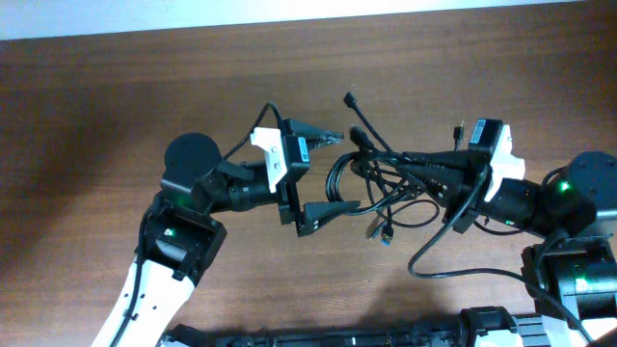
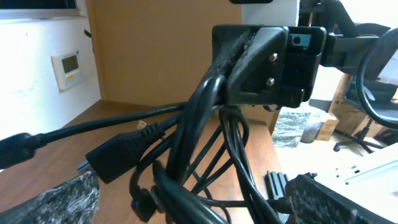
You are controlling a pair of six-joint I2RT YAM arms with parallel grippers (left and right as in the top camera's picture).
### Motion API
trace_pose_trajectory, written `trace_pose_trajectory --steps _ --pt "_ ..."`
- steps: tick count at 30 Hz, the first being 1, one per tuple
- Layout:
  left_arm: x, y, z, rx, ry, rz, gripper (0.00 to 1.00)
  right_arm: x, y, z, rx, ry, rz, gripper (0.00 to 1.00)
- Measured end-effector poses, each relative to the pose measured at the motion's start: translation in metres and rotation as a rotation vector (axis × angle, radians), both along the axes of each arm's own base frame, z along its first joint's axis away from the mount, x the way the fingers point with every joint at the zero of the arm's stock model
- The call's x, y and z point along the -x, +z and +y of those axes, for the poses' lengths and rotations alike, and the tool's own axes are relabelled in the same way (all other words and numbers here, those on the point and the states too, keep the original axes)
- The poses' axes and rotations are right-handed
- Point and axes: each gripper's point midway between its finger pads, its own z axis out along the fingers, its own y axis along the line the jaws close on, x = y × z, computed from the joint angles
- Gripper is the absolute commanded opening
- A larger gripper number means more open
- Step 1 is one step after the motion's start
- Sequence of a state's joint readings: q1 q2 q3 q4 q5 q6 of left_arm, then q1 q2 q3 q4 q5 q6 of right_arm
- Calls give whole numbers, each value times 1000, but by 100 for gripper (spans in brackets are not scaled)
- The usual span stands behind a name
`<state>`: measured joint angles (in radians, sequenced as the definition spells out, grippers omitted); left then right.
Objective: Untangle cables
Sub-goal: 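Open the left gripper and grasp the cable strands with the right gripper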
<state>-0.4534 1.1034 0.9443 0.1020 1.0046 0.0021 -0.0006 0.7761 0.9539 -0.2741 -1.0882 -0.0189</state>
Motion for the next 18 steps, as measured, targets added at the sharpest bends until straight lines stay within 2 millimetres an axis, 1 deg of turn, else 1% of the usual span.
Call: trace_pose_trajectory --steps 7,14,18 --pt "10 0 -9 -1 -32 0 99 8 4 4 -14 50 -3 4" --pt "9 -1 -10 -2 -29 2 99 13 13 6 -40 87 -8 4" --pt "7 -4 -11 -6 -29 11 99 16 14 8 -48 109 4 4"
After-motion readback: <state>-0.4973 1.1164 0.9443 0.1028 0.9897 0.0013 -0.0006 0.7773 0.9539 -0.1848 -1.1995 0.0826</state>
